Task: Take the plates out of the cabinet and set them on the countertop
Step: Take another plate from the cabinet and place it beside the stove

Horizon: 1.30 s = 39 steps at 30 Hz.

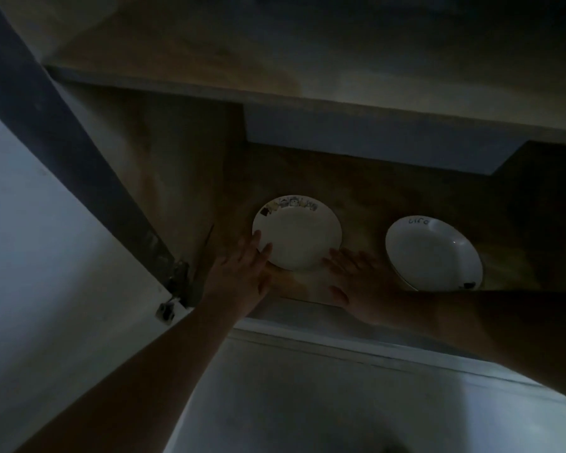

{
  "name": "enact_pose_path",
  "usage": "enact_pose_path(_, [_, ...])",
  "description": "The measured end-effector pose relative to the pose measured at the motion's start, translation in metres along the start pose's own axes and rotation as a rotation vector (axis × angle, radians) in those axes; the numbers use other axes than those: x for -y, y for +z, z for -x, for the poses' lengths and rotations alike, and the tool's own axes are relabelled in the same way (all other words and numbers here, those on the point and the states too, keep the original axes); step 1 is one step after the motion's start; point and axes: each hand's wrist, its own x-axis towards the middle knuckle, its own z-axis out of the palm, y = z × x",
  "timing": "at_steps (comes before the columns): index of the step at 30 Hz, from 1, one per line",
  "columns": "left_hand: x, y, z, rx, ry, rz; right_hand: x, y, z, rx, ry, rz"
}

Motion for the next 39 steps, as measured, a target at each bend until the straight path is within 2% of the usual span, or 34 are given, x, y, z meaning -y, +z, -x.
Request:
enact_pose_path(2, [-0.001,0.003,-0.004,-0.011,-0.034,-0.025,-0.006,0.005,-0.010,0.055,0.022,-0.035])
enact_pose_path(5, [-0.001,0.012,-0.010,0.130,-0.070,0.021,-0.011,-0.001,-0.030,0.049,0.159,-0.162])
enact_pose_path(8, [-0.002,0.011,-0.017,0.117,-0.095,0.072,-0.018,-0.003,-0.047,0.056,0.239,-0.235])
enact_pose_path(12, [0.007,0.013,-0.024,0.124,-0.140,0.118,-0.029,0.009,-0.060,-0.080,0.238,-0.280])
enact_pose_path(14, [0.012,0.014,-0.028,0.099,-0.205,0.250,-0.036,0.016,-0.073,-0.144,0.272,-0.449])
enact_pose_path(17, [0.004,0.001,-0.027,0.163,-0.309,0.641,-0.042,0.032,-0.094,-0.195,0.304,-0.742])
enact_pose_path(19, [-0.005,-0.016,-0.028,0.137,-0.539,1.040,-0.049,0.047,-0.110,-0.189,0.343,-0.993])
enact_pose_path(22, [-0.006,-0.023,-0.035,0.144,-0.817,1.413,-0.046,0.030,-0.108,-0.208,0.428,-1.308])
enact_pose_path(24, [-0.007,-0.017,-0.041,0.116,-0.783,1.762,-0.040,0.006,-0.096,-0.240,0.518,-1.524])
enact_pose_path(26, [-0.006,-0.012,-0.041,0.051,-0.705,1.985,-0.038,-0.010,-0.086,-0.260,0.606,-1.756])
enact_pose_path(28, [-0.002,-0.010,-0.041,0.006,-0.685,2.085,-0.039,-0.016,-0.079,-0.228,0.669,-1.895])
enact_pose_path(31, [0.002,-0.011,-0.039,0.043,-0.720,2.156,-0.044,-0.022,-0.071,-0.158,0.715,-1.951])
enact_pose_path(35, [0.009,-0.008,-0.040,0.087,-0.793,2.177,-0.050,-0.022,-0.064,0.004,0.676,-1.959])
enact_pose_path(39, [0.017,-0.005,-0.036,0.200,-0.804,2.174,-0.063,-0.016,-0.059,0.138,0.613,-1.973])
